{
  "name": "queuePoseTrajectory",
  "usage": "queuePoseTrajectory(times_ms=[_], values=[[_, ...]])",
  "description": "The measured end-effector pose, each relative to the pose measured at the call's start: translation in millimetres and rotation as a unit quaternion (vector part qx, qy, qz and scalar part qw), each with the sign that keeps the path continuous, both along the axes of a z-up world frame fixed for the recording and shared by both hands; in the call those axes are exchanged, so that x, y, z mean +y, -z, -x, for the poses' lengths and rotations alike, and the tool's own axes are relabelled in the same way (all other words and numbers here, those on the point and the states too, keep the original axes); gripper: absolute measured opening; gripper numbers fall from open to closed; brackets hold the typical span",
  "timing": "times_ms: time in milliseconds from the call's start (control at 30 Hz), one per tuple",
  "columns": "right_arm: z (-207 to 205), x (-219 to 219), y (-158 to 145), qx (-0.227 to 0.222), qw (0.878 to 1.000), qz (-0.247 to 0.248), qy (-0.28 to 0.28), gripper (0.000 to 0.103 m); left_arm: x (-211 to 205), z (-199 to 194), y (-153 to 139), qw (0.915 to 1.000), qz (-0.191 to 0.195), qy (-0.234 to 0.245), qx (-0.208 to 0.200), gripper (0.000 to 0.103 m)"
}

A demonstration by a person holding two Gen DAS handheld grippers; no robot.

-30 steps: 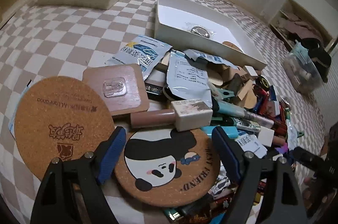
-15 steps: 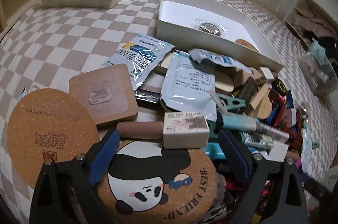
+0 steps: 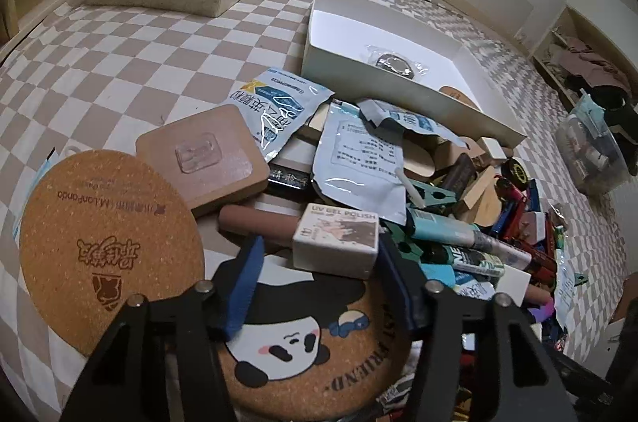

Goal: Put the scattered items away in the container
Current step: 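Grasp the white UV gel polish box and brown cylinder with the left gripper, then grasp the white rectangular box with the right gripper while the left lifts its items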

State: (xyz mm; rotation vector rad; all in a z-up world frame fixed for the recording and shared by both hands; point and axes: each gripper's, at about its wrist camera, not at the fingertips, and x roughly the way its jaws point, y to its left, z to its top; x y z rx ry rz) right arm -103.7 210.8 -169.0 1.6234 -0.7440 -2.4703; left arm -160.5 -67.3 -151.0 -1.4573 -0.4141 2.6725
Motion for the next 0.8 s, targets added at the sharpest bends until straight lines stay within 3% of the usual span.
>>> queuePoseTrajectory(times_ms=[233,333,800], values=[[8.3,4.0,4.0,-0.011,0.999,0.038,0.031,0.082,-2.8,-4.3,-0.8,0.9999,-0.008,0.005,0.008,0.042],[10.0,7.7,6.9,-0.016,0.998,0.041,0.041,0.066,-4.3,-5.4,-0.7,0.9998,-0.014,0.005,0.010,0.042],[6.7,13.6,1.9,-0.004,0.997,0.074,0.009,0.066,-18.8,-12.2,-6.2,0.9984,-0.051,0.007,0.026,0.040]])
